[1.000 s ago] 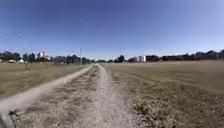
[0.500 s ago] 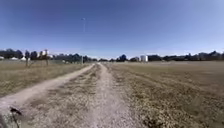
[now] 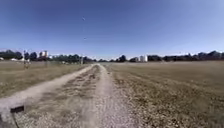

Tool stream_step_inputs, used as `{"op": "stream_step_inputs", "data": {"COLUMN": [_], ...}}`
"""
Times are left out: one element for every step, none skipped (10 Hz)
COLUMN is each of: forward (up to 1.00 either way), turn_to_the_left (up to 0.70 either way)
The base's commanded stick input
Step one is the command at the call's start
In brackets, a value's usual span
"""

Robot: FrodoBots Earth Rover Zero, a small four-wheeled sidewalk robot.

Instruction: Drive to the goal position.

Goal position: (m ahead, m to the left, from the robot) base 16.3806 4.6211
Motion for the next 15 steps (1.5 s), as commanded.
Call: {"op": "stream_step_inputs", "data": {"forward": [0.69,0.69,0.69,0.69,0.69,0.69,0.69,0.69,0.69,0.69,0.69,0.69,0.69,0.69,0.69], "turn_to_the_left": [0.06,0.06,0.06,0.06,0.06,0.06,0.06,0.06,0.06,0.06,0.06,0.06,0.06,0.06,0.06]}}
